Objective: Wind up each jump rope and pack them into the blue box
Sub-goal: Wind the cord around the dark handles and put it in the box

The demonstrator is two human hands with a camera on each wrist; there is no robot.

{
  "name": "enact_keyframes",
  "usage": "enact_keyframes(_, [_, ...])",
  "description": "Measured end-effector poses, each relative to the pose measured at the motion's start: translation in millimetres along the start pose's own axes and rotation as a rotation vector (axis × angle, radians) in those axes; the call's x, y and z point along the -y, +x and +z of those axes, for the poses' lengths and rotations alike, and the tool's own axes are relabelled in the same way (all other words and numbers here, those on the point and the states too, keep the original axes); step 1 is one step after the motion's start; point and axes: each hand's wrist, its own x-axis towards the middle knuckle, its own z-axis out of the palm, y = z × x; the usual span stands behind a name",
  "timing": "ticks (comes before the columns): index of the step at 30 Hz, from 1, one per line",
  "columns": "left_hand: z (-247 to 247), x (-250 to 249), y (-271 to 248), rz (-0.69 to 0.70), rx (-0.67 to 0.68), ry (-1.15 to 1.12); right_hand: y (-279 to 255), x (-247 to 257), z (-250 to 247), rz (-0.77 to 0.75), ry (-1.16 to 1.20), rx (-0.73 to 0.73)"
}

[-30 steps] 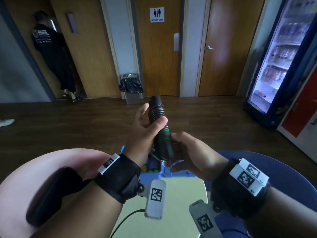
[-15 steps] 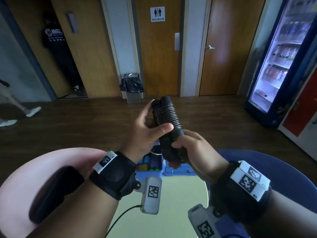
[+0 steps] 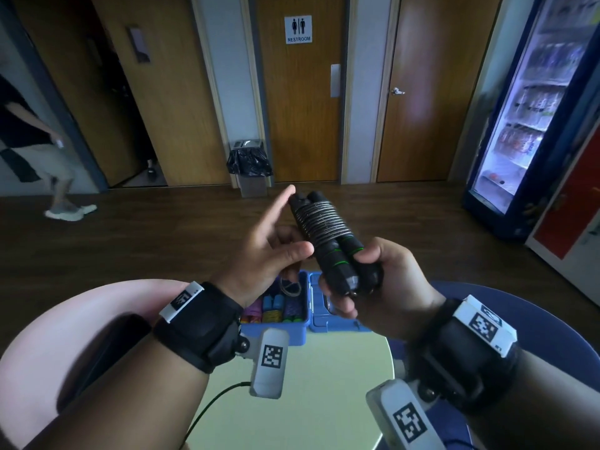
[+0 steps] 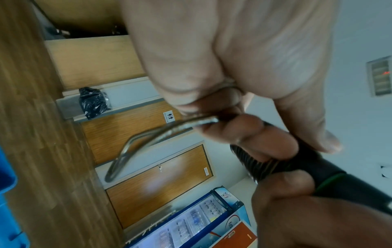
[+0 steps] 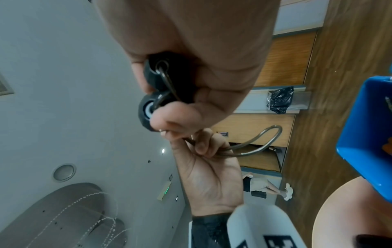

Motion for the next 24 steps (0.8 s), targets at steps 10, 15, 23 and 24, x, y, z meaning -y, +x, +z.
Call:
enact_keyframes(10, [-5.4, -10.2, -11.4, 0.261, 0.019, 0.77, -8.2, 12.8, -8.4, 0.245, -0.282, 0.04])
enact_keyframes(15, [-10.5, -10.6, -7.9, 0.445, 0.162, 1.068, -7.3, 11.4, -14.1, 0.375, -0.348, 0.017])
enact_keyframes(23, [-1.4, -8.0, -11.1, 0.292, 0.452, 1.104, -12.8, 18.8, -15.0, 0.452, -0.34, 0.084])
enact_keyframes(24, [-1.5, -7.6, -11.7, 0.213, 0.429, 1.026, -11.6, 18.5, -17.0, 0.42, -0.281, 0.077])
